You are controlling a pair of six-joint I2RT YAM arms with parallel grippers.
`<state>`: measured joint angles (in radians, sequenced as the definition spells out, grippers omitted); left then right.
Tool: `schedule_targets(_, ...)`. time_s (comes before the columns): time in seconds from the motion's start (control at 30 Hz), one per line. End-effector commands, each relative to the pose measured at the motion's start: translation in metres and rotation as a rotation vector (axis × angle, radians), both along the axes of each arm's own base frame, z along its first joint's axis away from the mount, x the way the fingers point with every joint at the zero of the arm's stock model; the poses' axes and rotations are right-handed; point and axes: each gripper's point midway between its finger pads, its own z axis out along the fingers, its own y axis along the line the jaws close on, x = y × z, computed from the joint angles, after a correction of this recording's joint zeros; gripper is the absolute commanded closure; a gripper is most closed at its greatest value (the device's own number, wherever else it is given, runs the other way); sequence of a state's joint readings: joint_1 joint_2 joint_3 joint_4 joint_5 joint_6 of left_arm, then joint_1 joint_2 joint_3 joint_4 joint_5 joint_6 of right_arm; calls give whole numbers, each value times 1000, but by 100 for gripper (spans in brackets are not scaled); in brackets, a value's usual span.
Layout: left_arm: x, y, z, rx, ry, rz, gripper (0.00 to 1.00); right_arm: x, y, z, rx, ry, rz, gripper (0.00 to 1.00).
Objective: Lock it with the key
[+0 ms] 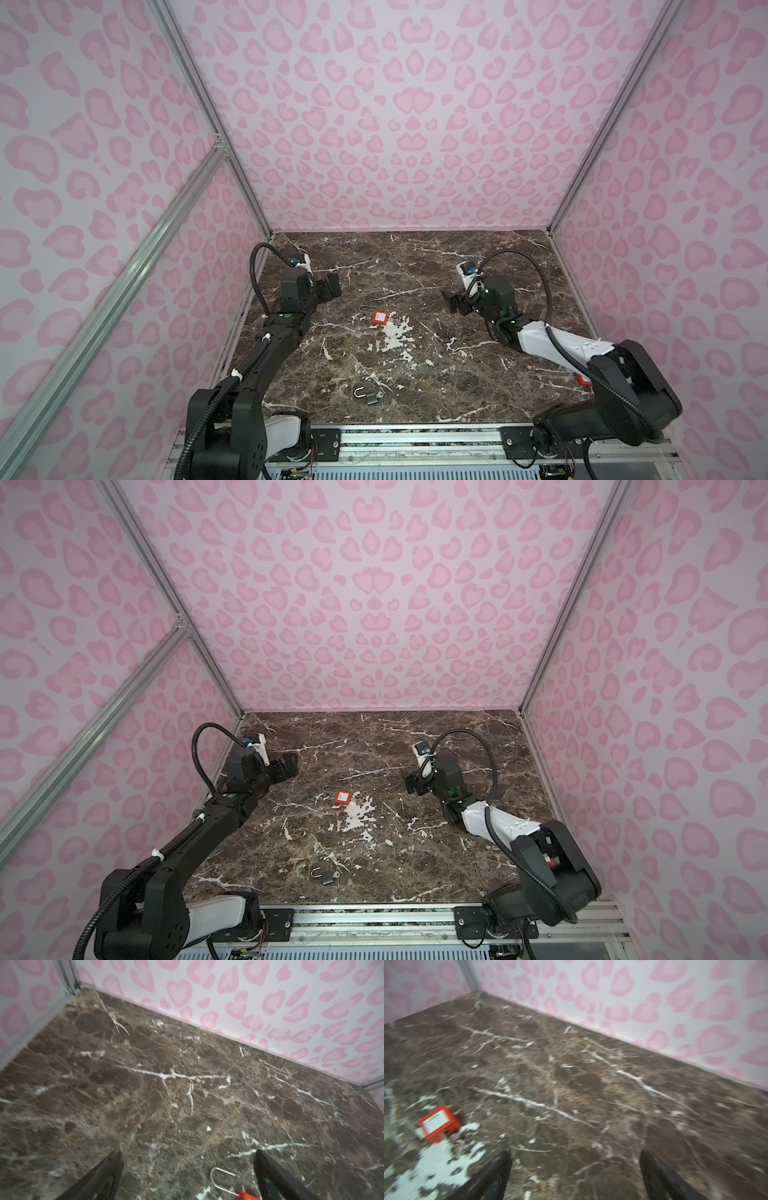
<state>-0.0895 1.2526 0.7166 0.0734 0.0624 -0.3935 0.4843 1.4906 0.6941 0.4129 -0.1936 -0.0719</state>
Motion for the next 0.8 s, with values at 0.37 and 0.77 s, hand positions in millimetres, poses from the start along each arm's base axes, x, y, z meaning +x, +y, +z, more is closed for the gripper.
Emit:
schedule_targets(0.37, -29, -49, -63, -300, 287, -53, 13, -38, 143, -55, -103, 238, 589, 20)
schedule_targets(0.77, -34, -78, -76, -405, 385, -129, 21, -36, 181, -89, -170, 299, 680, 37)
